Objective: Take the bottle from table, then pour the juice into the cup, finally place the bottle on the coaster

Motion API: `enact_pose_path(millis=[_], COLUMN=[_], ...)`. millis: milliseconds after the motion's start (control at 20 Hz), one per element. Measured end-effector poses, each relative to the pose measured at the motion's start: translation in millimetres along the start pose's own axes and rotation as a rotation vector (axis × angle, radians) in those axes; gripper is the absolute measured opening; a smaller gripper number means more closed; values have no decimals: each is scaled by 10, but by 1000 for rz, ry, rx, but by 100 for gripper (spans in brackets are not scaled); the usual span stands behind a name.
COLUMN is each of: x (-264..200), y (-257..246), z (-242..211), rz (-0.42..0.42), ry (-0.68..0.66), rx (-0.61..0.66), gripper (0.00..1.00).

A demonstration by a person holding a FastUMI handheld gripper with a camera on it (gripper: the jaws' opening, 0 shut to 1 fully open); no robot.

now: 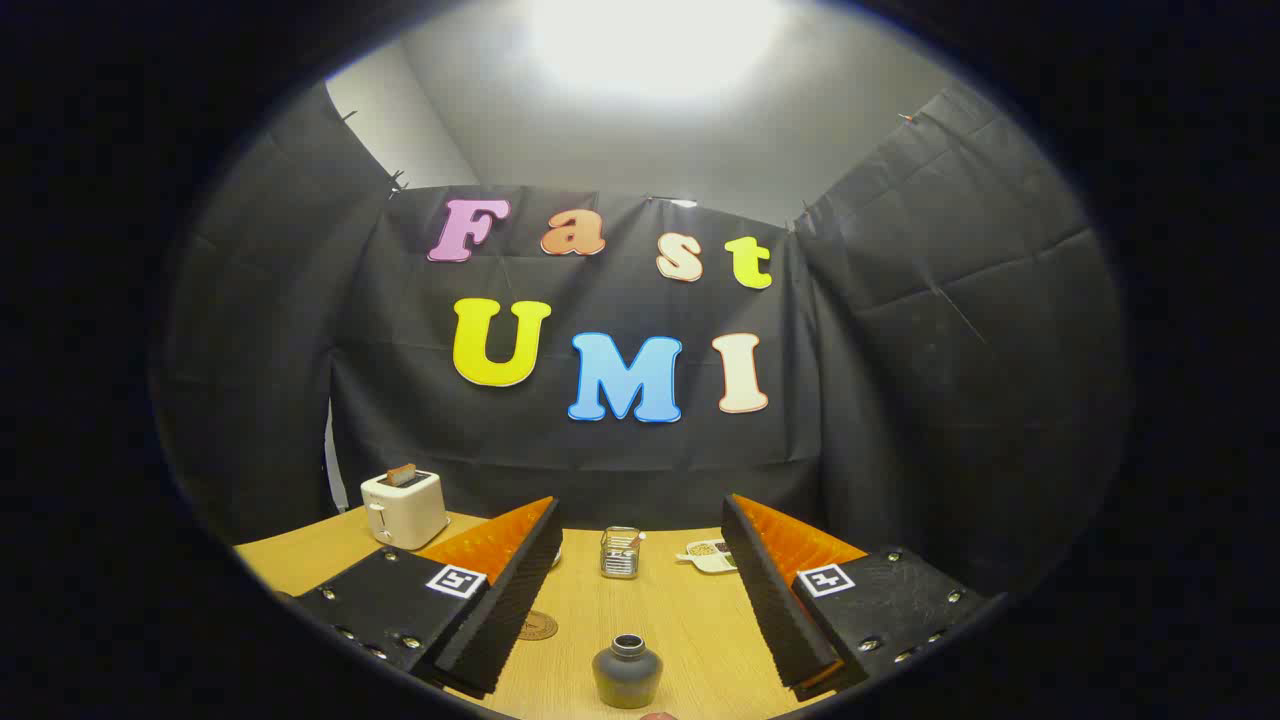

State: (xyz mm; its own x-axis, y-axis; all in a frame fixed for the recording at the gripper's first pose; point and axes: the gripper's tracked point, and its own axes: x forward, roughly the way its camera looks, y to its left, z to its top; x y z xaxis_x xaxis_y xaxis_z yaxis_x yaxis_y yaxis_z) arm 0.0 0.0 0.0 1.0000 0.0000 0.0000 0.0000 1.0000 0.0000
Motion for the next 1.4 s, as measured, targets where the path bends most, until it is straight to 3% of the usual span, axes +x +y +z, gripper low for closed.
enact_pose_path(millis=[400, 950, 1400], x=[78, -64, -125], y=[128, -224, -156], z=[44, -94, -403], rz=[42, 6, 82], ry=[-12, -14, -1], rx=[-14, 25, 57], gripper=[98, 98, 97])
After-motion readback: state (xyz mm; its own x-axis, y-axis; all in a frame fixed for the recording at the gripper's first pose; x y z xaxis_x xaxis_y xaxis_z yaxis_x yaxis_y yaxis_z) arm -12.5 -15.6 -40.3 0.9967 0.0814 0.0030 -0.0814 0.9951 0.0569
